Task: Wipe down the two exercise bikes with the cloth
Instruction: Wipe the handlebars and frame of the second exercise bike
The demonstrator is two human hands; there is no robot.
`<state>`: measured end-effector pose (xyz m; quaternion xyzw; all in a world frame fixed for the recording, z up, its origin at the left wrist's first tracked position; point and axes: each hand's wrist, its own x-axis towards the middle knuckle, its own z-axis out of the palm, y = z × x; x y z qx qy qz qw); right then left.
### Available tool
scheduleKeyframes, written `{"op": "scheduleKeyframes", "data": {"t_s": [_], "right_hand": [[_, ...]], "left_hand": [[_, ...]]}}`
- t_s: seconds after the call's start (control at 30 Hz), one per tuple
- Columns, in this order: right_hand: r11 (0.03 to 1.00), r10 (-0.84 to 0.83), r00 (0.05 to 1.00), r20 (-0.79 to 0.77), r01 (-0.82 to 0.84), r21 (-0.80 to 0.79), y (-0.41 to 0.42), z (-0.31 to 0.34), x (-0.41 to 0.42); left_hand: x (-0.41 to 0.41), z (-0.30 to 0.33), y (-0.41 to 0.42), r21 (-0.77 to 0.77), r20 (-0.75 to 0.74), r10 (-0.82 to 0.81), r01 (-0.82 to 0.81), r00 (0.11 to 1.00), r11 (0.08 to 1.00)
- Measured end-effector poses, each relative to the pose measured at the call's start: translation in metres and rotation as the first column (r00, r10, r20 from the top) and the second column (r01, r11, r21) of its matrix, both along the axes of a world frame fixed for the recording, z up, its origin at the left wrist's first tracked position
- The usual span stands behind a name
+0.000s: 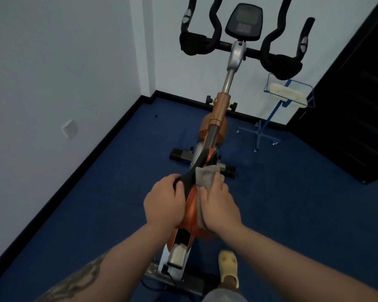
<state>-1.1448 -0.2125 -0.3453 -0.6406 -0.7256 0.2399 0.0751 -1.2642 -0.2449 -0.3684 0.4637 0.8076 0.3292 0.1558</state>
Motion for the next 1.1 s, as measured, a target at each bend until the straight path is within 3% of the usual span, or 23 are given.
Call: {"op": "scheduleKeyframes", "data": {"t_s": [0.2,0.43,0.63,0.73,0.87,1.1], "right_hand": [[0.968,-0.174,0.984,0.040,0.178,-0.175,0.046,0.005,-0.027],[1.000,-0.006,1.000,-0.005,0.006,0.026,-0.004,-0.002,0.002],[0.978,-0.124,0.992,-0.015,0.119,-0.170,0.040,0.007,-0.019],[0.984,-0.127,0.992,-0.014,0.124,-0.132,0.033,0.006,-0.017],[0.999,0.032,0.998,-0.054,-0.033,-0.004,0.001,0.000,0.003],[0.979,-0.123,0.992,0.005,0.123,-0.160,0.040,0.006,-0.022]], "left_hand": [[-0.001,0.001,-0.001,-0.014,-0.006,0.002,-0.002,1.000,1.000],[0.000,0.000,-0.002,0.003,-0.001,0.005,-0.005,1.000,1.000],[0.000,0.001,-0.001,-0.012,0.006,0.015,-0.015,1.000,1.000],[0.001,0.001,-0.002,-0.016,0.015,0.006,-0.005,1.000,1.000],[0.001,-0.001,-0.002,0.009,0.005,0.019,-0.019,1.000,1.000],[0.000,0.000,-0.001,-0.003,0.001,0.018,-0.018,1.000,1.000]]}}
